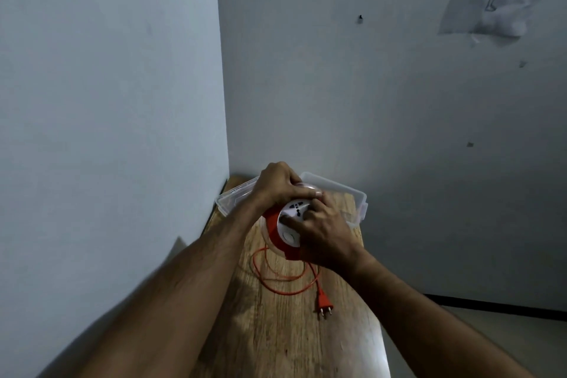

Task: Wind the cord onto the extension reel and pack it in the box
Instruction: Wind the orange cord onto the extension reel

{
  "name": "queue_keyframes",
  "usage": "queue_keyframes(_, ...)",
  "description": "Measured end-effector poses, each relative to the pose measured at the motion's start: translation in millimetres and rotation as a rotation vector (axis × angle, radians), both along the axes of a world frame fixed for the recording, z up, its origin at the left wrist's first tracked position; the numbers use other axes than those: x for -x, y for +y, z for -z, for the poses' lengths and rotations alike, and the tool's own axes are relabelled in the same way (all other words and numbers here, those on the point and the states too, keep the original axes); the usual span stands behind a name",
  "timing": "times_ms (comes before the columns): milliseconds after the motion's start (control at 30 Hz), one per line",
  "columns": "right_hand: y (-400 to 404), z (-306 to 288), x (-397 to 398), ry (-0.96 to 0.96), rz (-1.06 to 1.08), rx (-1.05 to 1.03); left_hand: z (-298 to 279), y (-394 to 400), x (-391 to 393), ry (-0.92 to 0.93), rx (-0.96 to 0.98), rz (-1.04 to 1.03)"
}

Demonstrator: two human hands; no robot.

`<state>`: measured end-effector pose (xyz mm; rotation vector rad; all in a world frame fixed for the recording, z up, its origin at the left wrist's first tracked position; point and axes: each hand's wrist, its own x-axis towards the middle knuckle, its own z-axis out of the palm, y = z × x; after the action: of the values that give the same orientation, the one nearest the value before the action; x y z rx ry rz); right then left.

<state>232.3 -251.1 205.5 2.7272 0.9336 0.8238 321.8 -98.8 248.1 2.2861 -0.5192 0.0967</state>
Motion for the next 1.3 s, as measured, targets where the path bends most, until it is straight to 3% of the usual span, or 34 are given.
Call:
queue_keyframes(100,5,8,2,0.010,0.056,-0.349,1,-3,0,-0.001,0.025,-0.043)
queue_keyframes(300,41,12,13,0.122,0.471,-1.231,4,-16,3,-0.079,0.059,-0.118)
queue_keyframes(400,57,12,15,0.261,0.691,-1.607,9,-22,5,-0.141,0.016,-0.116)
queue_keyframes(467,64,8,13,0.401,0.799,-1.968,11,-23,7,-0.139,0.020,-0.119)
queue_keyframes(567,69,-13,11,0.516,0.864,-2.516,12,-23,10,-0.165,-0.007,-0.129)
queue_keyframes(633,68,-21,9,0.531,0.856,-2.647,12,-22,8,-0.165,-0.014,-0.122)
queue_keyframes(700,67,-23,6,0.566,0.806,-2.621,12,-18,5,-0.148,-0.002,-0.105)
queue_keyframes(800,66,-8,6,0.549,0.755,-2.417,15,-12,0,-0.076,0.056,-0.083)
queue_keyframes(933,60,8,15,0.378,0.744,-2.010,16,-14,0,-0.009,0.109,-0.079)
queue_keyframes(1100,50,3,30,0.109,0.685,-1.745,7,-17,4,-0.011,0.123,-0.075)
queue_keyframes(1200,38,4,31,0.024,0.342,-1.260,3,-13,2,-0.019,0.105,-0.089)
queue_keyframes(1300,19,8,25,-0.012,0.030,-0.537,-1,-10,2,-0.008,0.102,-0.105)
